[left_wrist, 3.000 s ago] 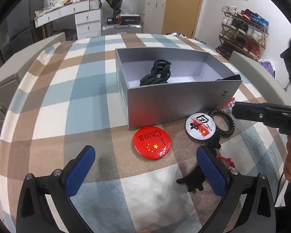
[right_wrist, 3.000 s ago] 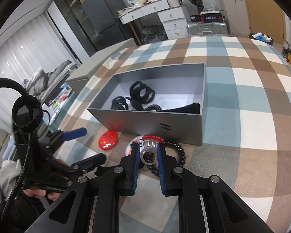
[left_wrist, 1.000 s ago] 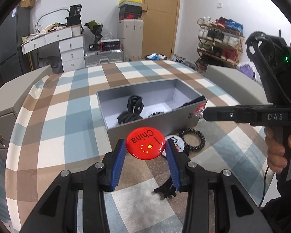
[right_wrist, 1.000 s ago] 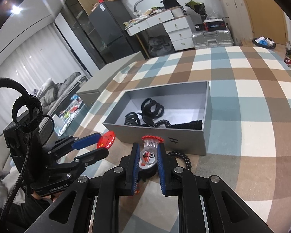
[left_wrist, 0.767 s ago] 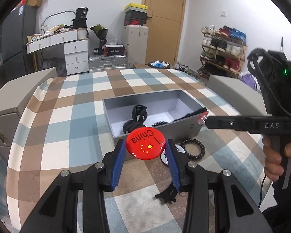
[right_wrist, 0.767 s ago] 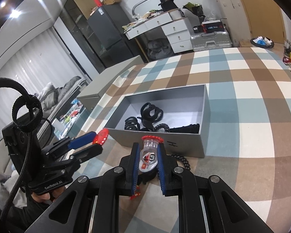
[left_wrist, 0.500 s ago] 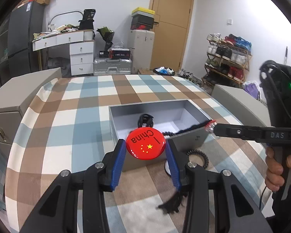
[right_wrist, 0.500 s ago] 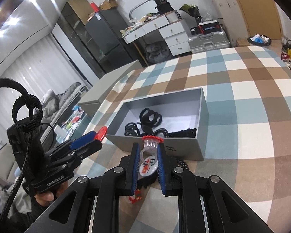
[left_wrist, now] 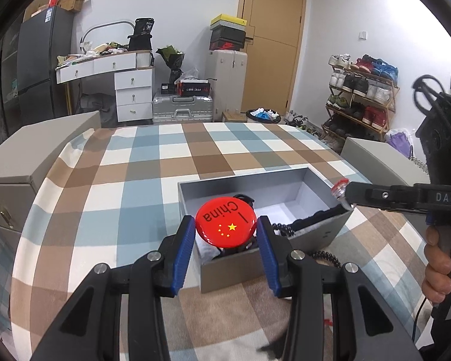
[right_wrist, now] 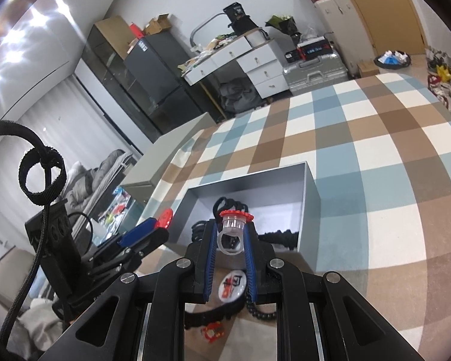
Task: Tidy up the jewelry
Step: 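Carry the badge with the left tool while the right tool carries the container into the box, then open the left tool releasing the badge while the right tool releases the container in the box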
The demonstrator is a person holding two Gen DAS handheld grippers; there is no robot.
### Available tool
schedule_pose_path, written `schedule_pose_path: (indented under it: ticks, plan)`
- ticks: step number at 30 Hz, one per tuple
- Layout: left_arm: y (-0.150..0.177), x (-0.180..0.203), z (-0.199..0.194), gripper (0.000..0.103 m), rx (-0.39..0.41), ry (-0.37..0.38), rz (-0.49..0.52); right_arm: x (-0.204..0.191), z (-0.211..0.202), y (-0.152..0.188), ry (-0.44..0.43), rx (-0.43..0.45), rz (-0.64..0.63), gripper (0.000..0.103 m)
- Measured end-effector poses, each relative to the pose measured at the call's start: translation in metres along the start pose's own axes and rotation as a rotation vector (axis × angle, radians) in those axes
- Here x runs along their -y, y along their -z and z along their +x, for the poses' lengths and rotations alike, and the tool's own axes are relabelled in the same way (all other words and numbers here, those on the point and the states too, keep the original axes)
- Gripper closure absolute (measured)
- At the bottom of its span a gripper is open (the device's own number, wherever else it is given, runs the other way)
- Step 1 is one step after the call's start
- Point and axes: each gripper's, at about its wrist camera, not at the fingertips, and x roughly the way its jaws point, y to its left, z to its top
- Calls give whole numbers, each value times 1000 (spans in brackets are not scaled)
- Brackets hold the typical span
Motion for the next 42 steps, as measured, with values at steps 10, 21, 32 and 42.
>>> schedule_pose_path:
  ticks: [10,21,32,42]
  plan:
    - [-2,3,14,67,-18,0,14,5,16,-3,26,-22,30,86]
    - [-1,9,21,67,-38,2,36,-5,33,-5,35,-48,14,86]
    - [0,13,24,67,-38,-8,51,-10,44,-3,64,-62,9,86]
    - [1,16,24,67,-42,-8,59,-10,38,-3,54,-56,4,84]
